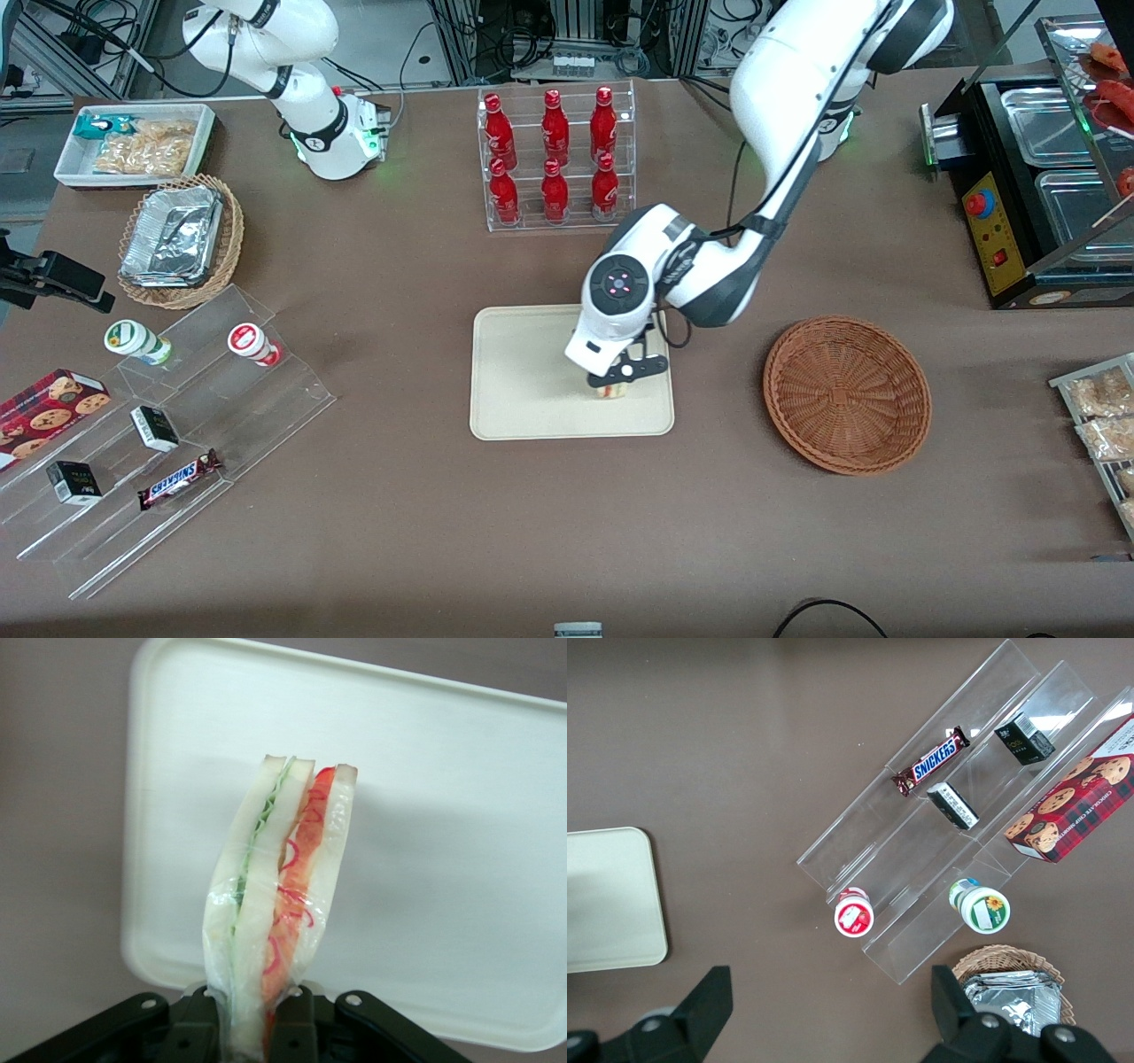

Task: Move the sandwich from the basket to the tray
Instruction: 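Lift the sandwich and carry it over the cream tray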

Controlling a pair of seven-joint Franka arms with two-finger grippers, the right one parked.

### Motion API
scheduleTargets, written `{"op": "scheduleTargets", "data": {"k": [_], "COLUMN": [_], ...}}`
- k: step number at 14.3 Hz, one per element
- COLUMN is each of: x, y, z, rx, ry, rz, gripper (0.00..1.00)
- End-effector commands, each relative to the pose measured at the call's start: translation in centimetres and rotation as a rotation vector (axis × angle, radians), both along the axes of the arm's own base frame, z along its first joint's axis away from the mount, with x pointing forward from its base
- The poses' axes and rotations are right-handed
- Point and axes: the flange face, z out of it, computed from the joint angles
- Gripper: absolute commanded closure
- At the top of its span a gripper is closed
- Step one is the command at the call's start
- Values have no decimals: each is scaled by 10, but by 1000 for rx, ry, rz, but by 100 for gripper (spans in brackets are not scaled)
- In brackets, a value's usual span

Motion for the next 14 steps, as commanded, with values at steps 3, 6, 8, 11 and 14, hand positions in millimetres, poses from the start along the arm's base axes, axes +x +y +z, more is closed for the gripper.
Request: {"op": "scheduleTargets", "data": {"k": [3, 6, 8, 11, 14], "x": [-22, -20, -18, -16, -12], "y": [-50, -54, -52, -51, -48], "z": [-27, -38, -38, -38, -32], "rx": [-27, -13, -6, 2, -1], "ry": [-49, -69, -81, -95, -104], "rz": [35, 48, 39, 24, 20], "gripper": [94, 91, 68, 0, 0]}}
